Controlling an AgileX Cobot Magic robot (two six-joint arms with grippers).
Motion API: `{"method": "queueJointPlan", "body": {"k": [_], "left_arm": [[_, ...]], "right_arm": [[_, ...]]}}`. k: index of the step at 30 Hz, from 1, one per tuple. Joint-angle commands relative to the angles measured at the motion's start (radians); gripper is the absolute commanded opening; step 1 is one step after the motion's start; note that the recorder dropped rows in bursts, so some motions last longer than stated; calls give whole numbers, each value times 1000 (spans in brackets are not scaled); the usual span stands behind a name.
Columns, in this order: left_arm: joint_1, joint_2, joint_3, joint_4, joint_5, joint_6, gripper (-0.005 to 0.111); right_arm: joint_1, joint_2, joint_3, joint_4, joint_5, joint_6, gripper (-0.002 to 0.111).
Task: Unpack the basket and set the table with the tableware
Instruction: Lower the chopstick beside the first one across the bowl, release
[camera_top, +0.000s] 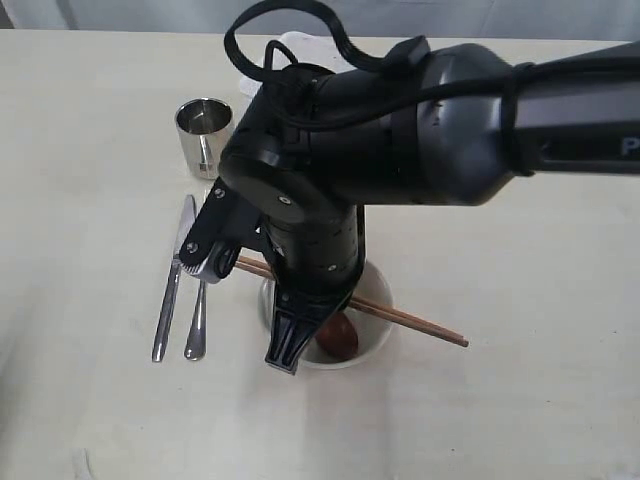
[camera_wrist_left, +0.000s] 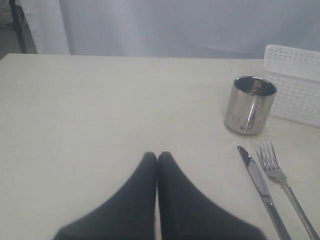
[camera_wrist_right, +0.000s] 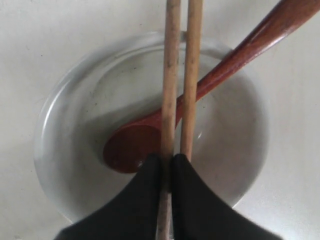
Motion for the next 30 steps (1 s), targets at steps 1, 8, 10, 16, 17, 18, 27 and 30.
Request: {"method": "queueJointPlan", "body": {"k": [1, 8, 10, 16, 17, 18, 27, 30], "left_arm": [[3, -4, 4, -1, -9, 3, 0], [3, -4, 4, -1, -9, 3, 0], [3, -4, 4, -1, -9, 3, 0], [3, -4, 4, -1, -9, 3, 0], [3, -4, 4, -1, -9, 3, 0], [3, -4, 4, -1, -9, 3, 0], [3, -4, 4, -1, -9, 3, 0], [3, -4, 4, -1, -9, 3, 0]], "right_arm": [[0, -2, -7, 2, 7, 4, 0], [0, -2, -7, 11, 5, 4, 0], [0, -2, -7, 11, 5, 4, 2], [0, -2, -7, 11, 5, 7, 30], [0, -2, -7, 11, 5, 7, 31], [0, -2, -7, 9, 5, 7, 31], [0, -11, -7, -19, 11, 25, 31], [0, -31, -7, -21, 11, 25, 31]]}}
